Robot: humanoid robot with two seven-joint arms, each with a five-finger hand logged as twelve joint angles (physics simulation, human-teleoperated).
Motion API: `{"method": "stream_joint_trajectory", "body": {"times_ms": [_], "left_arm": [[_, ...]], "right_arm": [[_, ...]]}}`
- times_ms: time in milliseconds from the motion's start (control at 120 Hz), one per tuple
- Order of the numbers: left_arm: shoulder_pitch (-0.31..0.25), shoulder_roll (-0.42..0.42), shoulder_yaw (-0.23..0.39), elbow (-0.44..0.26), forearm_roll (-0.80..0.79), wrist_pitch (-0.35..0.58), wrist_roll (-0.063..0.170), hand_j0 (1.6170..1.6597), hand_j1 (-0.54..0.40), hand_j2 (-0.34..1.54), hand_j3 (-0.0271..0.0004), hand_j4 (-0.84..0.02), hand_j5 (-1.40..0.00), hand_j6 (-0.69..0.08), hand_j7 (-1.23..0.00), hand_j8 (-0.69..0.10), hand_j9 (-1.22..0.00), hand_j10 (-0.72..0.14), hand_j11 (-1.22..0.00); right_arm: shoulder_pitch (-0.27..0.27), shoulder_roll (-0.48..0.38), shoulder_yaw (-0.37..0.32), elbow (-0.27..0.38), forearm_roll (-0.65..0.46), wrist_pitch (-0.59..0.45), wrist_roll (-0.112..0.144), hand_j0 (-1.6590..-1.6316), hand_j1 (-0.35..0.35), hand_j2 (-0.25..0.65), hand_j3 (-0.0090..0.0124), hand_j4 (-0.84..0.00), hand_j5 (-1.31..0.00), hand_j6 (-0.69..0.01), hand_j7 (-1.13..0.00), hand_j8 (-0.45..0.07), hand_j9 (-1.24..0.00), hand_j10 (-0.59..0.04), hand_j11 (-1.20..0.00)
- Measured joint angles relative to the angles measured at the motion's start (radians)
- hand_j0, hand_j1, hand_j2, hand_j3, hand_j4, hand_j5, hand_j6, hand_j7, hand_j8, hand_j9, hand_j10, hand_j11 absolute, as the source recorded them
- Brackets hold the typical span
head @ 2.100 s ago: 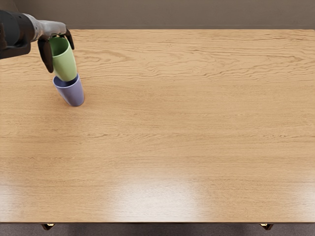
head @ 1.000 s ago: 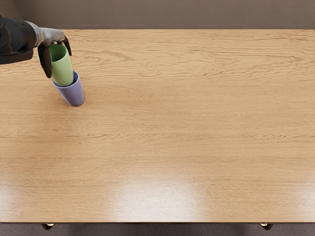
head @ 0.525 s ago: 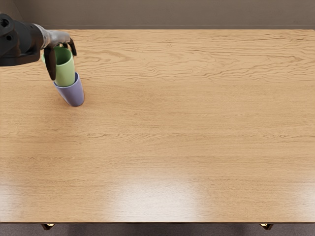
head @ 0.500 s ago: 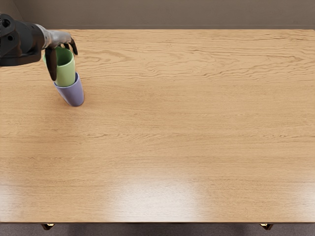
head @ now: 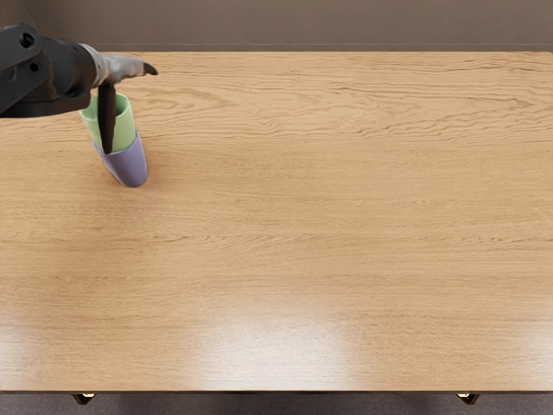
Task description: Pick up cup and place in cup with left hand
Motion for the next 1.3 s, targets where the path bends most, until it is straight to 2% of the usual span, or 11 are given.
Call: {"method": "stream_joint_trajectory", "body": {"times_ms": [133,292,450,500,575,683,725,767,967,1108,1300], "left_arm": [[-0.010,-0.035,-0.006,-0.007,-0.049,0.001,0.000,1.6580,0.332,0.00,0.0000,-0.021,-0.02,-0.020,-0.02,-0.020,-0.02,-0.020,-0.02],[-0.022,-0.049,-0.026,-0.044,-0.217,-0.006,0.000,1.6580,0.342,0.00,0.0000,-0.011,-0.01,-0.011,-0.01,-0.011,-0.01,-0.010,-0.01],[-0.011,-0.041,-0.033,-0.151,-0.381,-0.013,0.000,1.6580,0.346,0.00,0.0000,-0.006,-0.01,-0.007,0.00,-0.007,0.00,-0.006,0.00],[-0.010,-0.018,-0.035,-0.181,-0.462,-0.032,0.000,1.6580,0.347,0.00,0.0000,-0.006,0.00,-0.006,0.00,-0.006,0.00,-0.005,0.00],[0.004,0.059,-0.051,-0.218,-0.593,-0.118,0.000,1.6580,0.348,0.00,0.0000,-0.005,0.00,-0.005,0.00,-0.005,0.00,-0.004,0.00],[0.060,0.142,-0.068,-0.311,-0.707,-0.183,0.000,1.6581,0.348,0.00,0.0000,-0.003,0.00,-0.004,0.00,-0.004,0.00,-0.003,0.00],[0.120,0.155,-0.084,-0.342,-0.738,-0.195,0.000,1.6581,0.348,0.00,0.0000,-0.003,0.00,-0.003,0.00,-0.003,0.00,-0.002,0.00],[0.180,0.176,-0.112,-0.367,-0.763,-0.203,0.000,1.6581,0.349,0.00,0.0000,-0.003,0.00,-0.004,0.00,-0.003,0.00,-0.002,0.00],[0.360,0.330,-0.263,-0.413,-0.845,-0.216,0.000,1.6581,0.349,0.00,0.0000,-0.002,0.00,-0.003,0.00,-0.003,0.00,-0.002,0.00],[0.432,0.419,-0.342,-0.412,-0.894,-0.218,0.000,1.6581,0.349,0.00,0.0000,-0.002,0.00,-0.003,0.00,-0.003,0.00,-0.002,0.00],[0.481,0.423,-0.377,-0.370,-0.924,-0.219,0.000,1.6581,0.349,0.00,0.0000,-0.002,0.00,-0.003,0.00,-0.003,0.00,-0.002,0.00]], "right_arm": [[0.000,0.000,0.000,0.000,0.000,0.000,0.000,-1.6581,-0.320,-0.005,0.0000,-0.024,-0.03,-0.024,-0.03,-0.024,-0.03,-0.024,-0.03],[0.000,0.000,0.000,0.000,0.000,0.000,0.000,-1.6581,-0.320,-0.005,0.0000,-0.024,-0.03,-0.024,-0.03,-0.024,-0.03,-0.024,-0.03],[0.000,0.000,0.000,0.000,0.000,0.000,0.000,-1.6581,-0.320,-0.005,0.0000,-0.024,-0.03,-0.024,-0.03,-0.024,-0.03,-0.024,-0.03],[-0.001,0.000,0.000,0.000,0.000,0.000,0.000,-1.6581,-0.320,-0.005,0.0000,-0.024,-0.03,-0.024,-0.03,-0.024,-0.03,-0.024,-0.03],[-0.001,0.000,0.000,0.000,0.000,0.000,0.000,-1.6581,-0.320,-0.005,0.0000,-0.024,-0.03,-0.024,-0.03,-0.024,-0.03,-0.024,-0.03],[-0.001,0.000,0.000,0.000,0.000,0.000,0.000,-1.6581,-0.320,-0.005,0.0000,-0.024,-0.03,-0.024,-0.03,-0.024,-0.03,-0.024,-0.03],[-0.001,0.000,0.000,0.000,0.000,0.000,0.000,-1.6581,-0.320,-0.005,0.0000,-0.024,-0.03,-0.024,-0.03,-0.024,-0.03,-0.024,-0.03],[-0.001,0.000,0.000,0.000,0.000,0.000,0.000,-1.6581,-0.320,-0.005,0.0000,-0.024,-0.03,-0.024,-0.03,-0.024,-0.03,-0.024,-0.03],[-0.001,0.000,0.000,0.001,0.000,0.000,0.000,-1.6581,-0.320,-0.005,0.0000,-0.024,-0.03,-0.024,-0.03,-0.024,-0.03,-0.024,-0.03],[-0.001,0.000,0.002,0.001,0.000,-0.001,-0.002,-1.6581,-0.320,-0.005,0.0000,-0.024,-0.03,-0.024,-0.03,-0.024,-0.03,-0.024,-0.03],[-0.005,0.000,0.006,0.001,0.000,-0.001,-0.007,-1.6581,-0.320,-0.005,0.0000,-0.024,-0.03,-0.024,-0.03,-0.024,-0.03,-0.024,-0.03]]}}
